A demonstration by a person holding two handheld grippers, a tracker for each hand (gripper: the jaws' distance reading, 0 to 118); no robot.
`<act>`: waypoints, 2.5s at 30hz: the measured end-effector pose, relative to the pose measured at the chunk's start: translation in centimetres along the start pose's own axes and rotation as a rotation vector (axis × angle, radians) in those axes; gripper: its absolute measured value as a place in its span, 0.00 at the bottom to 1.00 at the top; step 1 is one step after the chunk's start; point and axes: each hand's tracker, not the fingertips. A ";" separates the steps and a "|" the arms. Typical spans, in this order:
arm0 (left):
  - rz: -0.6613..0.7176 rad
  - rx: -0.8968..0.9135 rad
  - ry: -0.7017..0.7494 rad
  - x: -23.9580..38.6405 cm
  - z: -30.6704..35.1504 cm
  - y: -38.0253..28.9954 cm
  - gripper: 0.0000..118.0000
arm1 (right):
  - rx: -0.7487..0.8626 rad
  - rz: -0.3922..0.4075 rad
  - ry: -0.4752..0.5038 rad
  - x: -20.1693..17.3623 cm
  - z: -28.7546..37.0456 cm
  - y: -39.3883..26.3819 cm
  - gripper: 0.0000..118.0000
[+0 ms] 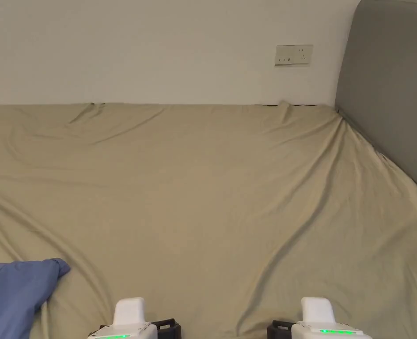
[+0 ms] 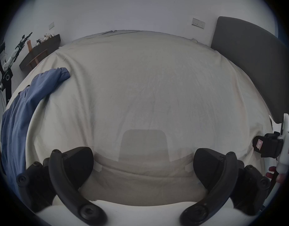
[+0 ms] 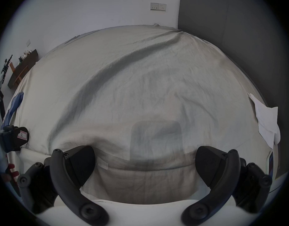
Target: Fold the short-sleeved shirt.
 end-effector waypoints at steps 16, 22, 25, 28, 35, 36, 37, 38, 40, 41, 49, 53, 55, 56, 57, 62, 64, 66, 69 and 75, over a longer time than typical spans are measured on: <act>-0.066 0.212 0.033 1.9 5.9 2.4 1.00 | 0.094 -0.075 0.059 0.1 5.3 2.6 1.00; -0.168 0.583 -0.019 4.1 19.5 14.8 1.00 | 0.420 -0.018 0.009 1.2 17.7 14.3 1.00; -0.095 0.851 0.005 3.6 29.4 20.2 1.00 | 0.655 -0.019 -0.012 1.7 27.1 19.4 1.00; -0.085 1.047 0.054 3.1 36.8 21.5 1.00 | 0.823 -0.029 -0.040 1.7 34.2 21.1 1.00; 0.417 1.116 -0.316 -2.2 41.0 18.9 1.00 | 0.994 0.329 -0.463 -2.2 39.7 20.0 1.00; 0.657 1.042 -0.447 -3.8 40.0 18.4 1.00 | 1.046 0.667 -0.633 -4.1 39.1 19.0 1.00; 0.892 0.955 -0.598 -5.2 38.5 17.7 1.00 | 1.052 0.983 -0.810 -5.8 37.6 17.9 1.00; 1.145 0.845 -0.729 -6.1 36.4 16.6 1.00 | 1.004 1.281 -0.958 -6.9 35.8 16.5 1.00; 1.605 0.567 -0.939 -6.4 31.7 13.7 1.00 | 0.905 1.783 -1.169 -7.2 32.4 13.5 1.00; 1.848 0.365 -1.010 -5.8 29.5 11.8 1.00 | 0.866 1.982 -1.223 -6.8 31.0 12.2 1.00; 1.928 0.094 -0.715 -3.1 26.2 6.3 1.00 | 0.748 2.507 -1.059 -5.5 24.8 4.9 1.00; 1.163 0.293 -0.531 -5.3 29.7 13.0 1.00 | 0.833 1.846 -0.604 -6.4 29.6 6.1 1.00; 0.753 0.582 -0.375 -5.3 33.6 16.2 1.00 | 0.875 1.271 -0.432 -5.7 33.6 9.9 1.00; 0.588 0.665 -0.309 -4.8 35.9 17.3 1.00 | 0.886 0.986 -0.327 -4.6 35.7 12.0 1.00; 0.417 0.742 -0.218 -4.0 38.1 18.2 1.00 | 0.912 0.699 -0.211 -2.9 37.5 13.8 1.00; -0.113 1.145 0.249 0.2 44.0 17.9 1.00 | 0.935 -0.483 0.261 6.4 42.1 18.0 1.00; -0.115 1.118 0.165 0.3 44.6 17.7 1.00 | 0.937 -0.443 0.194 7.6 41.4 18.2 1.00; -0.036 1.057 0.089 -0.4 44.4 17.9 1.00 | 0.892 -0.292 0.112 6.9 40.8 17.7 1.00; 0.101 1.031 -0.015 -1.9 43.8 18.3 1.00 | 0.904 -0.130 0.041 5.9 40.3 16.7 1.00; 0.029 0.989 0.074 -2.4 42.6 18.4 1.00 | 0.996 -0.025 0.001 3.8 40.0 15.3 1.00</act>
